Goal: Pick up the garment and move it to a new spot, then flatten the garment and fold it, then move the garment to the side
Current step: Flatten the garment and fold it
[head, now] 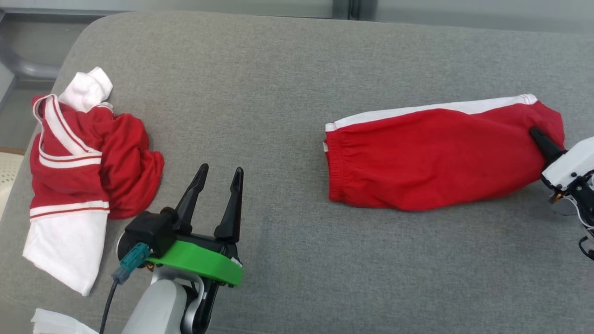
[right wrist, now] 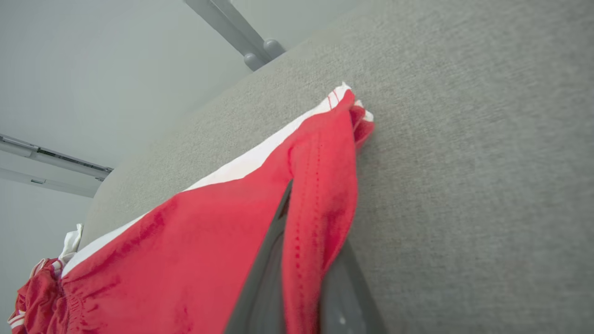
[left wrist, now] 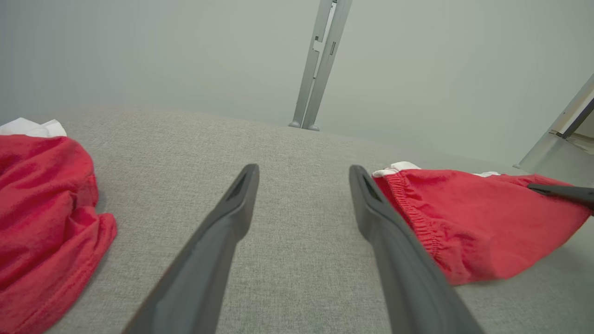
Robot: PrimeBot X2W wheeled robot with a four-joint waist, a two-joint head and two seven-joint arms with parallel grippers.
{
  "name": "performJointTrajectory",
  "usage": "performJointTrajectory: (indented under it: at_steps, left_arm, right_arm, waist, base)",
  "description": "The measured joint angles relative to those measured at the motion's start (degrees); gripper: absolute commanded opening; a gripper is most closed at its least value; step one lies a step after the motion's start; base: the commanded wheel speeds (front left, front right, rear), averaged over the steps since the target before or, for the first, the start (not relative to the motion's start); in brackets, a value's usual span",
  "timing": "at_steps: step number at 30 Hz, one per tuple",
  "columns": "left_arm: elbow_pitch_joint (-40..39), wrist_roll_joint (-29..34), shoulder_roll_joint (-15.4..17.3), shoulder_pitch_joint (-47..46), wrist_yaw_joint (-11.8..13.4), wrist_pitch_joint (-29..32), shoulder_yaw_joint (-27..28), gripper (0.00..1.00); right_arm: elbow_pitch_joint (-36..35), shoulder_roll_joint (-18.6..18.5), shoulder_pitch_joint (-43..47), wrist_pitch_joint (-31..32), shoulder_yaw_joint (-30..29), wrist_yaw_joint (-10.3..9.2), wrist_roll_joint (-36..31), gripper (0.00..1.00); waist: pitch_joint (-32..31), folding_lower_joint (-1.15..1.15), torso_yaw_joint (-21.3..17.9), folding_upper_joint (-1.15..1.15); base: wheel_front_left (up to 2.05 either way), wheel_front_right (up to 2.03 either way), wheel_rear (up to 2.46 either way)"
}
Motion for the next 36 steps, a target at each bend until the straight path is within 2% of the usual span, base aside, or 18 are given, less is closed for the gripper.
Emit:
performJointTrajectory:
  at_steps: [6, 11, 17, 20, 24, 31, 36]
  left_arm:
    - [0.8, 0.3, -0.3, 1.1, -0.2, 0.0, 0.2, 1.00]
    - [1.5, 0.3, -0.7, 2.5, -0.4, 0.0, 0.4, 1.00]
    - [1.9, 0.3, -0.9, 3.4, -0.5, 0.0, 0.5, 1.00]
    - [2.1, 0.3, -1.0, 3.7, -0.5, 0.0, 0.6, 1.00]
    - [2.6, 0.2, -1.3, 4.0, -0.6, 0.0, 0.2, 1.00]
    - [3.6, 0.0, -1.6, 4.2, -0.8, 0.0, -0.7, 1.00]
    - [3.4, -0.1, -1.7, 4.2, -0.8, 0.0, -1.0, 1.00]
  right_arm:
    - [-0.3, -2.4, 4.5, -1.7, -1.5, 0.00, 1.6, 0.00]
    - [-1.6, -2.9, 6.0, -3.6, -2.4, 0.00, 1.9, 0.00]
    - [-4.2, -2.8, 5.0, -4.2, -0.1, 0.00, -2.4, 0.00]
    - [-5.3, -1.1, 2.1, -4.4, 2.2, 0.00, -5.3, 0.00]
    - [-5.0, 3.2, -0.6, -2.4, 5.8, 0.00, -7.5, 0.00]
    - [0.8, 10.8, -3.3, 0.0, 11.5, 0.00, -10.2, 0.00]
    - [3.2, 14.4, -3.9, -0.2, 13.7, 0.00, -10.3, 0.00]
  waist:
    - [-2.3, 0.00, -2.3, 0.00]
    - [-4.2, 0.00, -3.2, 0.00]
    - [-6.1, 0.00, -3.8, 0.00]
    - [-6.8, 0.00, -3.7, 0.00]
    - [-7.2, 0.00, -2.9, 0.00]
    - [-7.8, 0.00, -0.5, 0.00]
    - [-8.5, 0.00, 1.4, 0.00]
  base:
    - [0.00, 0.00, 0.00]
    - [0.00, 0.00, 0.00]
    - [0.00, 0.00, 0.00]
    - [0.00, 0.00, 0.00]
    - [0.00, 0.00, 0.00]
    - [0.00, 0.00, 0.00]
    - [0.00, 0.00, 0.00]
